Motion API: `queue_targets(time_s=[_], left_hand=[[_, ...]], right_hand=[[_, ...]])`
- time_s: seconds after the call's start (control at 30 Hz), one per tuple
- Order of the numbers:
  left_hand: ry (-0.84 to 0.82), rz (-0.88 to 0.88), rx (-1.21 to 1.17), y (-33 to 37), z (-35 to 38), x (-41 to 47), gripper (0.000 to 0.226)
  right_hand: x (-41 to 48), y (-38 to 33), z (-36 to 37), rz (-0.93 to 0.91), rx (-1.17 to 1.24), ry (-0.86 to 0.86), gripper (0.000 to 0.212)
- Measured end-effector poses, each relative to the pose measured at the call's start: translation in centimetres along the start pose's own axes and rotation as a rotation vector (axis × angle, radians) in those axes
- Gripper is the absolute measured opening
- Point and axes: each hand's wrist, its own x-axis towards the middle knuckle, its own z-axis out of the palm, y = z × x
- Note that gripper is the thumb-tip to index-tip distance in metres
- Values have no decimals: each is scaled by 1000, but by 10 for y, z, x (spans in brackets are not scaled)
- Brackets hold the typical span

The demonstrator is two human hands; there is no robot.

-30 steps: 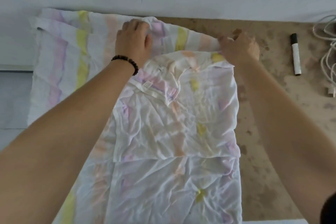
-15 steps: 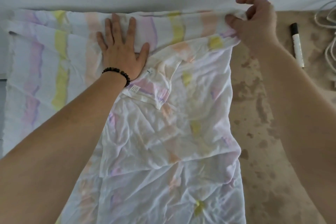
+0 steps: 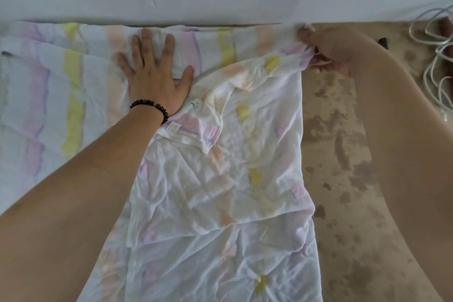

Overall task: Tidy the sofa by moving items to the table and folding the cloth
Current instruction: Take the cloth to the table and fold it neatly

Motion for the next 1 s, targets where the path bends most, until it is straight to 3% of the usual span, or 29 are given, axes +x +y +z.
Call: queue_targets(time_s=[0.1,0.2,0.37,0.5,0.63,0.77,0.83,0.9,0.93,1.0], left_hand=[[11,-2,-8,-1,2,-1,75],[15,-5,-8,-2,4,-1,75],[19,-3,-1,-2,5,0,74],[4,2,-4,-2,4,0,75],[-7,19,-7,-2,1,0,78],[-81,42,13,-1,-6,-1,90],[-77,49,8,0,-11,-2,91],[46,84,-49,1,-17,-8,80],[160,142,-94,1,-20,-14,71],[381,328,-185,0,-24,-30,55]], right_hand=[[7,-6,-10,-128,236,215,12],[24,-6,-8,-108,356,285,29],[28,0,3,94,-5,10,24],[15,7,-11,172,-19,-119,38],[5,18,-11,83,330,-174,38],[4,13,-5,-97,686,124,37],[5,8,1,-97,485,314,45],[7,10,13,-97,-58,473,45],[7,11,19,-129,-188,505,42],[7,13,30,-144,-127,452,45]])
